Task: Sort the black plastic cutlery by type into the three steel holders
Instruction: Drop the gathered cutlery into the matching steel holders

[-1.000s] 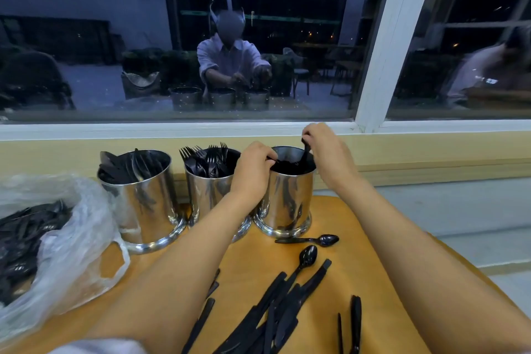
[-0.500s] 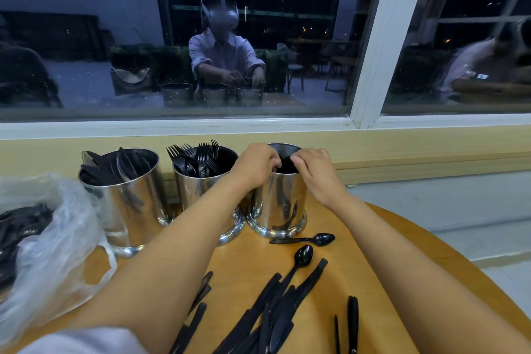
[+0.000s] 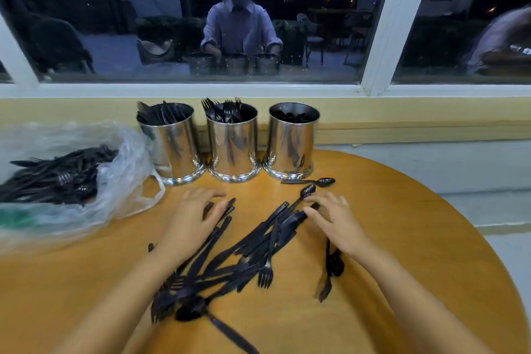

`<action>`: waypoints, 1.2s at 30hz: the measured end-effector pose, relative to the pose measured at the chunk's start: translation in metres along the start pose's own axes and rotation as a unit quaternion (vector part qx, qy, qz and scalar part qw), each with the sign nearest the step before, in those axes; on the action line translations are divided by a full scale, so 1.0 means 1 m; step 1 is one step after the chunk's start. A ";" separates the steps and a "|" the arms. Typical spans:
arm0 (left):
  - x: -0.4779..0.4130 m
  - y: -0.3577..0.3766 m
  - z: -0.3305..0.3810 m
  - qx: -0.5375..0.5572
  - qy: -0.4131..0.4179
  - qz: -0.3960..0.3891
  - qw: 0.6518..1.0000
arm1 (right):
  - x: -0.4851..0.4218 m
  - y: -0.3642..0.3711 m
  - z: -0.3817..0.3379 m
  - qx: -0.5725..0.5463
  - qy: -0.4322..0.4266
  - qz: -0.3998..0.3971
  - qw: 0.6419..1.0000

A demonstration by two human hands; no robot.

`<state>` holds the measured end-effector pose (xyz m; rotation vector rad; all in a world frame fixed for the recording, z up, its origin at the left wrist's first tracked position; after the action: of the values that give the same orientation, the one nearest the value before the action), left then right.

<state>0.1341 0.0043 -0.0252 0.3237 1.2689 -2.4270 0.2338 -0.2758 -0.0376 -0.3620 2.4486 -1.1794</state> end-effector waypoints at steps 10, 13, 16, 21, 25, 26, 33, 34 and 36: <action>0.101 0.001 -0.030 -0.129 -0.103 -0.087 0.982 | 0.068 0.045 -0.019 0.077 0.045 -0.063 0.994; 0.088 0.023 -0.014 -0.117 -0.074 -0.089 0.986 | 0.062 0.063 -0.039 0.014 0.012 -0.064 0.998; 0.069 0.035 0.001 -0.068 -0.061 -0.089 0.992 | 0.050 0.065 -0.050 -0.030 -0.014 -0.054 0.998; 0.042 0.027 -0.014 -0.060 -0.072 -0.015 0.995 | 0.003 0.033 -0.022 0.023 -0.018 0.020 0.999; 0.022 0.030 -0.044 -0.093 -0.149 -0.029 0.984 | -0.053 0.021 0.012 0.111 0.012 0.007 0.994; 0.017 0.033 -0.047 -0.087 -0.157 -0.032 0.983 | -0.066 0.023 0.020 0.127 0.021 -0.005 0.992; 0.000 0.061 -0.039 -0.069 -0.123 -0.063 0.988 | -0.080 0.057 0.038 0.169 0.022 -0.039 0.985; 0.001 0.064 -0.036 -0.053 -0.119 -0.067 0.989 | -0.073 0.061 0.033 0.162 0.007 -0.035 0.986; 0.005 0.068 -0.029 -0.025 -0.113 -0.072 0.991 | -0.058 0.067 0.024 0.148 -0.015 -0.026 0.989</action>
<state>0.1596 -0.0078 -0.0935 -0.0583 1.2886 -2.4607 0.2921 -0.2285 -0.0898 -0.3549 2.2057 -1.5215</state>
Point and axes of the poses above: each hand's wrist, its own x-axis away from the middle knuckle, its own y-axis out of the palm, z = x × y, the point moved 1 cm from there along -x, towards the middle knuckle, and after that the axes turned 6 degrees about z, right-handed, at the moved point
